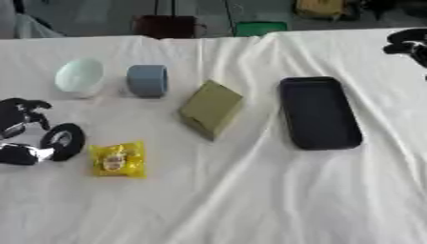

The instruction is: Pick up objects on the table and place them in the box.

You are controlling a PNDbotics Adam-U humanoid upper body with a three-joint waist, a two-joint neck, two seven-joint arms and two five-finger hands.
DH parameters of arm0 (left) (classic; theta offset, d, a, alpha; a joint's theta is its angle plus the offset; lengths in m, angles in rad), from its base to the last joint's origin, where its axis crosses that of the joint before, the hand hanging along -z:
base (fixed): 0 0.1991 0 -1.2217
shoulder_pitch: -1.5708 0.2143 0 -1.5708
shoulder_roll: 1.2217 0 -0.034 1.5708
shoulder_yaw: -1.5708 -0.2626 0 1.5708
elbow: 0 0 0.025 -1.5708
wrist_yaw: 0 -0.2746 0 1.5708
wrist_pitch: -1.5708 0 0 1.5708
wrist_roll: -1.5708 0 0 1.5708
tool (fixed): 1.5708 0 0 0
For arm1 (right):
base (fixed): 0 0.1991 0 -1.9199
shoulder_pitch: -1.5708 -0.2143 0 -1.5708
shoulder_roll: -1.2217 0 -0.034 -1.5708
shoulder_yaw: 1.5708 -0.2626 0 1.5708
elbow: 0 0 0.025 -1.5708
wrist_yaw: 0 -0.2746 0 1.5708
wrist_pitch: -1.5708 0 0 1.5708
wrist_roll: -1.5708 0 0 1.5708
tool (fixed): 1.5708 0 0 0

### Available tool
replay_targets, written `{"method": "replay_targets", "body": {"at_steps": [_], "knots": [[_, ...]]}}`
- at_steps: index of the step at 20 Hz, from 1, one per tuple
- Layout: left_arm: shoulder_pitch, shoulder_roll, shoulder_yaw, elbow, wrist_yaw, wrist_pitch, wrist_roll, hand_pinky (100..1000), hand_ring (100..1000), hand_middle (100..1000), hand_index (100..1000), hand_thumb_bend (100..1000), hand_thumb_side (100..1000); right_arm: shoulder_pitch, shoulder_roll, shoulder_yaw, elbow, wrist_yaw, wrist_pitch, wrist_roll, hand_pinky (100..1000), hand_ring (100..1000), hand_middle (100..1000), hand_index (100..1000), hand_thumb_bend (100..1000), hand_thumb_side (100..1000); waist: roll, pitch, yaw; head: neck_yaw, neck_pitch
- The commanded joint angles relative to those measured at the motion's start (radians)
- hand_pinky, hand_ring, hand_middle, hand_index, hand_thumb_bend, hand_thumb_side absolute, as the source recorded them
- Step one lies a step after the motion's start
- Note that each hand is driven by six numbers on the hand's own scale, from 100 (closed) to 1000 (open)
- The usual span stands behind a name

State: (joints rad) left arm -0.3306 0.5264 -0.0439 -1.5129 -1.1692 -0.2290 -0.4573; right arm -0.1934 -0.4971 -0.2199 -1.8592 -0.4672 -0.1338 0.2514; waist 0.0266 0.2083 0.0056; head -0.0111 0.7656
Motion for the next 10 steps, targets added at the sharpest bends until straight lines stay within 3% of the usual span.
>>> {"method": "replay_targets", "body": {"at_steps": [1, 10], "knots": [[-0.010, 0.022, 0.001, -0.035, 0.019, -0.012, -0.013, 1000, 943, 912, 695, 346, 727, -0.009, -0.019, -0.007, -0.011, 0.002, -0.001, 0.001, 681, 678, 810, 881, 100, 779, -0.002, -0.014, -0.002, 0.000, 0.004], [0.008, 0.028, -0.009, -0.074, 0.034, -0.033, -0.088, 1000, 945, 912, 690, 380, 758, -0.010, -0.020, -0.007, -0.011, 0.001, 0.000, 0.001, 681, 678, 810, 881, 100, 780, -0.001, -0.014, -0.001, -0.001, 0.004]]}}
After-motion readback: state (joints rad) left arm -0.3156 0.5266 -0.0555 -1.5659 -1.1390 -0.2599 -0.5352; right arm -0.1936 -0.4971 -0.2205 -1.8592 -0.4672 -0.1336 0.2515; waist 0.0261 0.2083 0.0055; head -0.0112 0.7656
